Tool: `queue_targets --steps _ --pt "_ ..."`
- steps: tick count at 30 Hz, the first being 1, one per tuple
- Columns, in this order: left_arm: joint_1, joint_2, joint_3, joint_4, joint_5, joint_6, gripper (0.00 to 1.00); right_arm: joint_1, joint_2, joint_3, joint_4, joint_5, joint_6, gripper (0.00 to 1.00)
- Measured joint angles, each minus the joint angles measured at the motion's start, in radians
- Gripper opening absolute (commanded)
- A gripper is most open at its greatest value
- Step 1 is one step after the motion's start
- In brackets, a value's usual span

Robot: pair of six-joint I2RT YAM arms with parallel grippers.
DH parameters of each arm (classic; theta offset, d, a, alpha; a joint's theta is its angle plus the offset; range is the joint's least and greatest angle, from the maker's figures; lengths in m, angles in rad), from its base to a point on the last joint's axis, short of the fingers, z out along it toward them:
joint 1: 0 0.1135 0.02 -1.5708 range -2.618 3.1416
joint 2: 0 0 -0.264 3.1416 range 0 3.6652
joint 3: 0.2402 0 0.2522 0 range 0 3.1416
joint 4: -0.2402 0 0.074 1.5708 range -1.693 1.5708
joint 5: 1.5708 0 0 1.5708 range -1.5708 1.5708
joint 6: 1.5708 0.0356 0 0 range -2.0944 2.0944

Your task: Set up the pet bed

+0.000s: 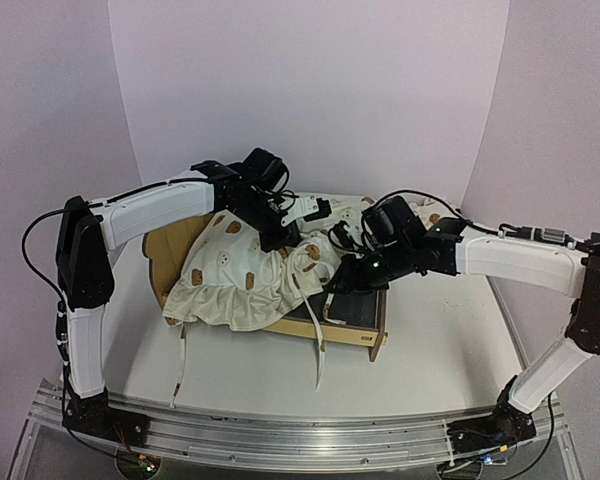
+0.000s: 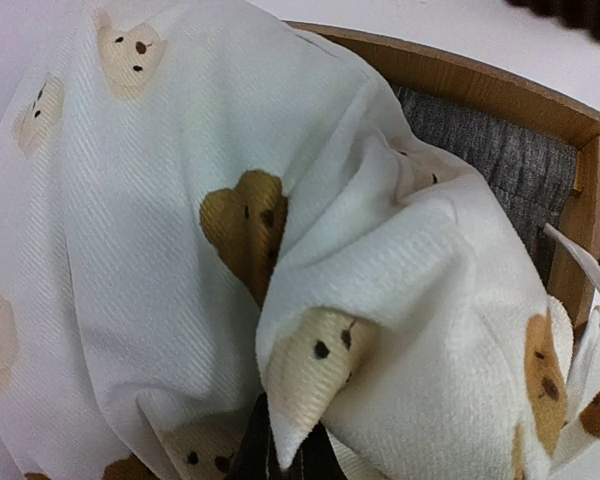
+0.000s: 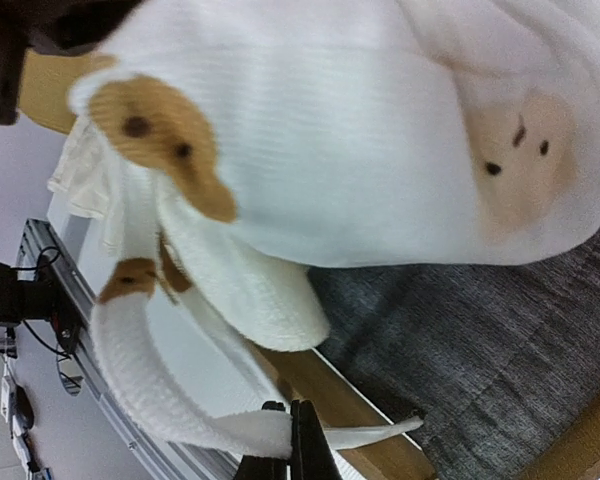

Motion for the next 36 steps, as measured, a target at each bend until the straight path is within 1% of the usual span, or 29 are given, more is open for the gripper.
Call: queue_targets --steps 9,15,19,24,26,28,30,31,36 --pt "0.000 -0.001 -0.007 0.001 0.011 -0.004 0.00 0.000 0.061 -0.060 -0.008 0.130 0.025 0.00" --pt "0.001 -0.001 -0.021 0.001 0.019 -0.006 0.00 -0.007 0.080 -0.061 -0.025 0.197 -0.001 0.00" --pt "0.001 -0.001 -0.021 0.002 0.026 -0.009 0.00 -0.011 0.121 -0.037 -0.060 0.194 -0.039 0.00" --pt "0.001 -0.001 -0.030 0.002 0.027 -0.012 0.00 -0.013 0.161 -0.022 -0.087 0.103 -0.076 0.01" --pt "0.001 -0.001 -0.043 0.007 0.029 -0.012 0.00 -0.013 0.169 -0.015 -0.092 0.054 -0.081 0.09" --pt "0.001 -0.002 -0.063 0.011 0.031 -0.012 0.00 -0.013 0.170 -0.014 -0.100 0.017 -0.080 0.22" --pt "0.001 -0.002 -0.085 0.015 0.033 -0.012 0.00 -0.014 0.169 -0.014 -0.110 0.001 -0.076 0.32" --pt "0.001 -0.002 -0.097 0.018 0.034 -0.012 0.00 -0.015 0.167 -0.014 -0.113 -0.003 -0.074 0.36" --pt "-0.016 -0.005 -0.144 0.031 0.036 -0.015 0.00 -0.015 0.093 -0.013 -0.163 0.017 -0.060 0.49"
